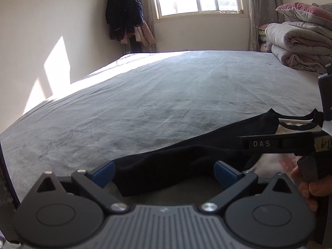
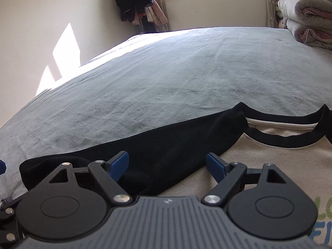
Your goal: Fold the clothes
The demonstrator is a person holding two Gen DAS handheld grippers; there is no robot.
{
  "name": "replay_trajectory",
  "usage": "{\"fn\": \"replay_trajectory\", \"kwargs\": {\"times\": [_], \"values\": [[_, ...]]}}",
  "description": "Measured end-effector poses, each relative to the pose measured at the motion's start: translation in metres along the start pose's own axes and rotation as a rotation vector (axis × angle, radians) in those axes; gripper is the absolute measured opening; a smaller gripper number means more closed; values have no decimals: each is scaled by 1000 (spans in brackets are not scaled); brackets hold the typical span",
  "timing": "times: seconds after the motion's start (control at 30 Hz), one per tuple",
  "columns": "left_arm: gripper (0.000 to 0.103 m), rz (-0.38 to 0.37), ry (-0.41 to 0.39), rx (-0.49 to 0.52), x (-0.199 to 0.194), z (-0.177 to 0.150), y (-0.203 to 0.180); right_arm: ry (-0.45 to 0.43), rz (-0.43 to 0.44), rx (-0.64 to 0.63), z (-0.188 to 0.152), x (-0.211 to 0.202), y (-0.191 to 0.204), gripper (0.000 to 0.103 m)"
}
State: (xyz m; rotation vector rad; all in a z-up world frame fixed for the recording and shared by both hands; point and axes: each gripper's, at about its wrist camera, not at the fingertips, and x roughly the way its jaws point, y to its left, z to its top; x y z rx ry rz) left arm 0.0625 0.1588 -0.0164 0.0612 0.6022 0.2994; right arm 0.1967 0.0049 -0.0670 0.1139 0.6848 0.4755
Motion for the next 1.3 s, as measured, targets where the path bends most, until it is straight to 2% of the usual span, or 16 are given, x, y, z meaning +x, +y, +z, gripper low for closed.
{"fn": "replay_trajectory", "kwargs": {"times": [0.17,0.3,0.4,0.43,0.47,0.53,0.6,0.67,0.8,0.9,0.97,1.03,1.1,1.13,1.23,1.3], "values": [[102,55,34,22,16,-7,7,-1,51,37,2,0,-10,89],[100,104,65,-58,31,-9,22,0,88,81,3,-2,-17,90],[86,87,62,-166,42,-11,36,4,98,97,4,-3,-18,90],[77,72,54,-206,45,-11,41,5,103,102,4,-4,-19,90],[59,54,48,-251,48,-12,45,7,108,106,5,-4,-20,90],[37,19,42,-346,56,-14,52,6,124,135,6,-6,-26,90],[27,4,21,-378,55,-10,51,1,137,166,8,-9,-32,90],[21,0,-14,-324,49,-1,41,-10,142,197,9,-12,-39,90],[20,-28,-94,-221,41,26,14,-27,144,254,12,-17,-47,90],[20,-100,-139,-206,41,49,-5,-40,144,296,13,-20,-54,90],[21,-198,-156,-207,42,60,-18,-67,105,292,14,-25,-55,90],[23,-348,-147,-205,44,67,-29,-96,47,278,16,-30,-57,90],[29,-464,-131,-204,45,68,-39,-114,-9,272,16,-32,-60,90],[34,-493,-131,-200,44,67,-42,-120,-36,273,16,-33,-64,89],[50,-484,-154,-185,39,59,-44,-124,-73,297,15,-33,-73,89],[53,-474,-162,-215,39,53,-35,-124,-80,318,15,-33,-78,89]]}}
